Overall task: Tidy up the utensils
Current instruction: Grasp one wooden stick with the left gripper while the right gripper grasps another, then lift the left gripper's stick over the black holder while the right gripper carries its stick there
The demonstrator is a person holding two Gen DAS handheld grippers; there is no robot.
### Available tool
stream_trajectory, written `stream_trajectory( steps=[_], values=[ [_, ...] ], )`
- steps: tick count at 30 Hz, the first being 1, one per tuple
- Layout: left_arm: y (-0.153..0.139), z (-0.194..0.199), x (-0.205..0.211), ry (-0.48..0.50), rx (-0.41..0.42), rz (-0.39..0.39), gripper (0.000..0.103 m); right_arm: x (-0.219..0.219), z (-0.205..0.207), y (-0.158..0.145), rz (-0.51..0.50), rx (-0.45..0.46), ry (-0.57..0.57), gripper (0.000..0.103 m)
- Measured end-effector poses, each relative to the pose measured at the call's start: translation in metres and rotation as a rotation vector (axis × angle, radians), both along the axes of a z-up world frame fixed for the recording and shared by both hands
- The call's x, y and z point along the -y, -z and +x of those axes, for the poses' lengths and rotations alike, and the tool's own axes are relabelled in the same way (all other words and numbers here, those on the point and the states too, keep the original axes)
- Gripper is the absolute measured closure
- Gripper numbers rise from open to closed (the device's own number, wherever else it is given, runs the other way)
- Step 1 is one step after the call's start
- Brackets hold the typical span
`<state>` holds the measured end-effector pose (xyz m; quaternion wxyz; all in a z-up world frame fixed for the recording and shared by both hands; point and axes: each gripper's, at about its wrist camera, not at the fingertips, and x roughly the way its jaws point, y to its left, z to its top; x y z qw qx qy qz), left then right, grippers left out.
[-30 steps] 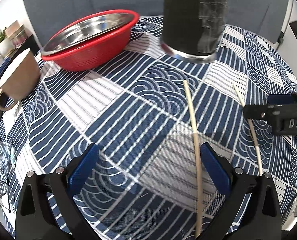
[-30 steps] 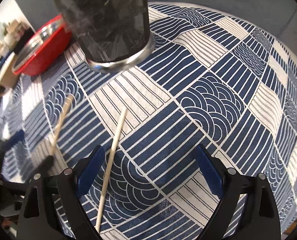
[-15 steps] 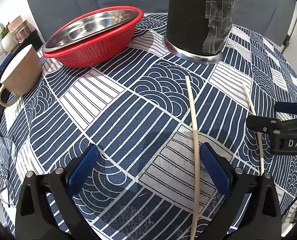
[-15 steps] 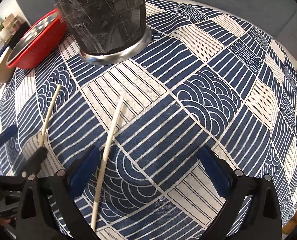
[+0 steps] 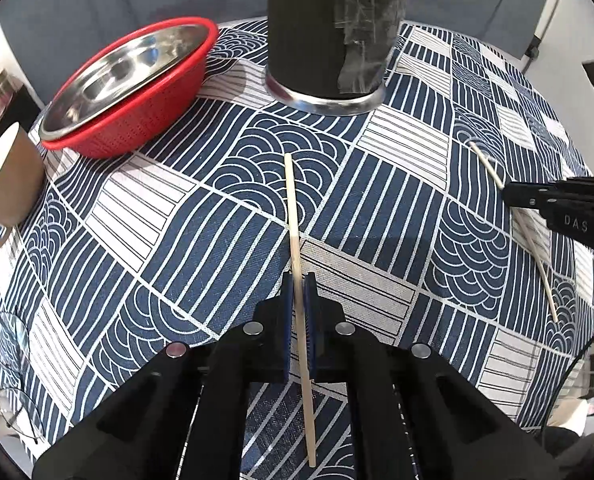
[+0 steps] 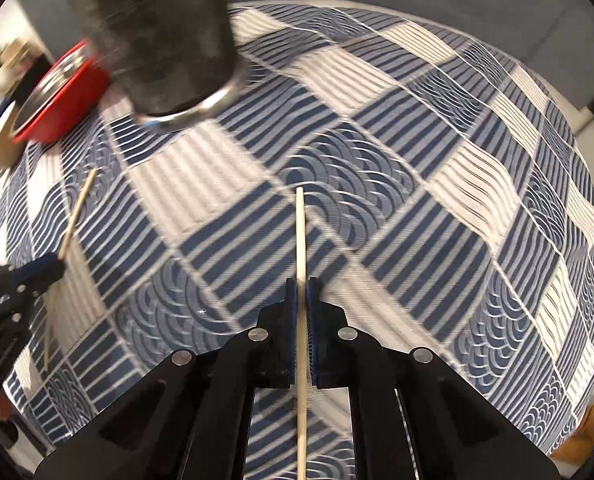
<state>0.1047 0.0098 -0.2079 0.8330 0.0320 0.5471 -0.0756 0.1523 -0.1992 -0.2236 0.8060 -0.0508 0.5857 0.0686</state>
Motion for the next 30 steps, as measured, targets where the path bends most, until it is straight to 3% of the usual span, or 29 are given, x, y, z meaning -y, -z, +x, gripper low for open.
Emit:
stream_trajectory(
  steps=[8, 14, 30],
  values=[
    [-0.003, 0.007, -0.018, -0.07, -0.07, -0.07, 0.098, 0.051, 0.004, -0.002, 0.08, -0.048, 0.099, 0.099],
    [-0.031, 0.012, -0.025, -0.083, -0.006, -0.056, 0.098, 0.078, 0.012, -0.022, 0.125, -0.013, 0.159, 0.099],
    [-0.123, 0.056, -0.019, -0.06, 0.191, -0.037, 0.098, 0.088, 0.068, -0.146, 0.193, 0.264, 0.134, 0.099]
  ],
)
